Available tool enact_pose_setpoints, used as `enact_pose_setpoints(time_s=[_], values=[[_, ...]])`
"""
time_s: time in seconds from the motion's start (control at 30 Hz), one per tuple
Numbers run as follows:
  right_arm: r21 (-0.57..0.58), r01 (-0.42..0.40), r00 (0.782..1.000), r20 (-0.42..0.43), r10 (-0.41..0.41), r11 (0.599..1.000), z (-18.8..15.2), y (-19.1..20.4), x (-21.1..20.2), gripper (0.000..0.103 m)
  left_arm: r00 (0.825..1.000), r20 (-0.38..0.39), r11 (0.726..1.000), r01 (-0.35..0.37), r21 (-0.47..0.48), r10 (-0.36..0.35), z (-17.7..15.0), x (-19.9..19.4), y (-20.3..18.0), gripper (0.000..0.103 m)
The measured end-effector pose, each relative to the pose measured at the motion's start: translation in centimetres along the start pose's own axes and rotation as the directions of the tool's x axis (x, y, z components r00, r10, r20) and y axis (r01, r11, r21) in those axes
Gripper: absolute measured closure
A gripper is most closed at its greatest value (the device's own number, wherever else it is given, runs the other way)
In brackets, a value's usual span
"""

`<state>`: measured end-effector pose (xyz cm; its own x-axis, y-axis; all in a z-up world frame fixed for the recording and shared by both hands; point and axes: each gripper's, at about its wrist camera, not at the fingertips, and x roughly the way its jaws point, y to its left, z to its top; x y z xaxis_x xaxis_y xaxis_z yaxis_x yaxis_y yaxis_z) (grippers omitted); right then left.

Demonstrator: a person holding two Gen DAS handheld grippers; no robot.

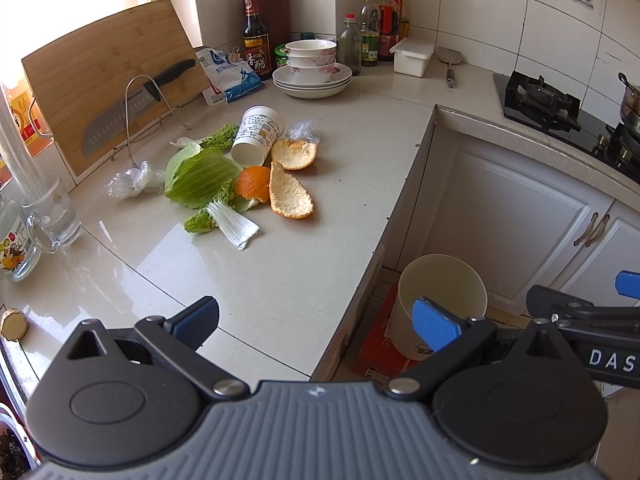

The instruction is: Collect trash

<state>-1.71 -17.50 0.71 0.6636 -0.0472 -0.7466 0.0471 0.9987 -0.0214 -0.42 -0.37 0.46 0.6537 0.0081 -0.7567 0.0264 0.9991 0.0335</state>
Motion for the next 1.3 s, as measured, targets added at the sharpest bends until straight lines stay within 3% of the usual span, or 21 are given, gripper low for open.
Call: enact_pose_setpoints(time_s=[0.93,1.3], values=[[-0.045,-0.041,0.998,0.054,0.043,0.998,-0.3,-2.2,-0.9,0.000,0.999,0.033,1.000,0.000,0.004,0.000,-0.1,-0.8,-1.9,0.001],[-0.140,-0.092,0.987,0.118,0.109,0.986,0.0,-2.4,-1.0,0.000,0.997,0.081,0.999,-0.011,-0.048,0.015,-0.4,-0.5,-1.2,0.001]])
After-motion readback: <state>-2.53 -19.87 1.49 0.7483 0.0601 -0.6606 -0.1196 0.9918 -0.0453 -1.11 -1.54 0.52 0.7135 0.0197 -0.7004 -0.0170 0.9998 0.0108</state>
